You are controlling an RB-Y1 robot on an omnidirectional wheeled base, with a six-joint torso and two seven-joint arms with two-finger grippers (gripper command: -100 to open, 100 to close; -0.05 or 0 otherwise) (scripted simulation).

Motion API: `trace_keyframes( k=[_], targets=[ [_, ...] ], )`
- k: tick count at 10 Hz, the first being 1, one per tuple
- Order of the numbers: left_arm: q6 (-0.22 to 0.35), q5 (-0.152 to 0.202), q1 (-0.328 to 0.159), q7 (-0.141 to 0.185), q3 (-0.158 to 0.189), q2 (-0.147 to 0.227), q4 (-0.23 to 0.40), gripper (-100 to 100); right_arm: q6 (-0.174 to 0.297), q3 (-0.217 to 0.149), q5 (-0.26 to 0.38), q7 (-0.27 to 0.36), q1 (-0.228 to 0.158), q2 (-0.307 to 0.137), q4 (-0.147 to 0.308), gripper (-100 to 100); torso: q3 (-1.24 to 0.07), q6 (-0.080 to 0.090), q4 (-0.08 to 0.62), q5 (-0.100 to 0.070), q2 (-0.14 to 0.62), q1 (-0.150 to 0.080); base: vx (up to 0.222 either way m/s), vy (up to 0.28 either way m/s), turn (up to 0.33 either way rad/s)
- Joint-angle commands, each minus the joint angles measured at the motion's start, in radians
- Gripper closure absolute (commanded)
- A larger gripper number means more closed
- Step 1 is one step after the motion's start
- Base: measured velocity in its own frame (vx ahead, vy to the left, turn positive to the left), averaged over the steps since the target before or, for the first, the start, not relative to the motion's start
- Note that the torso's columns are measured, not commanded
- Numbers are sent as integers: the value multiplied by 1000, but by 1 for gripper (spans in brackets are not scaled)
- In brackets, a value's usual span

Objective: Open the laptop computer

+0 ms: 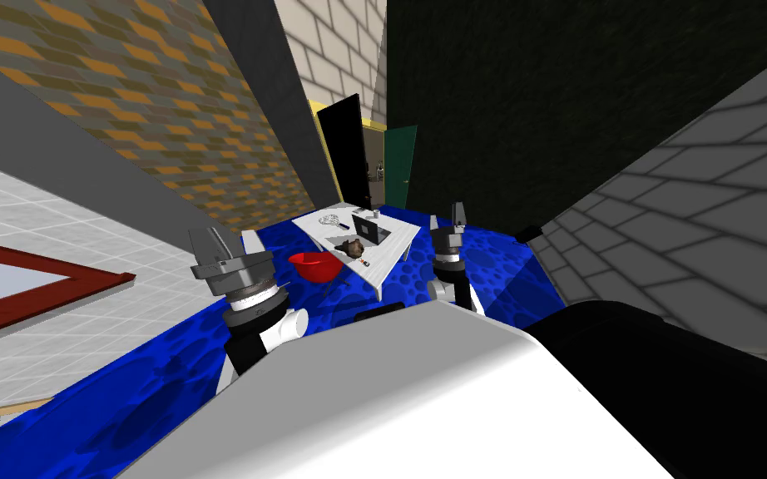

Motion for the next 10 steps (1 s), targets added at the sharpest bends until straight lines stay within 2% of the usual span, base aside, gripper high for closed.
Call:
trace_keyframes(
  k=[1,9,10],
  targets=[
    [0,0,0,0,0,0,0,0,0,0,0,0,0,0,0,0,-82,0,41,0,40,0,0,0,0],
    [0,0,0,0,0,0,0,0,0,0,0,0,0,0,0,0,-1234,0,617,0,618,0,0,0,0],
    [0,0,0,0,0,0,0,0,0,-10,1,10,2,-31,4,-100,-1382,0,691,0,691,0,-4,-11,111]
  ],
)
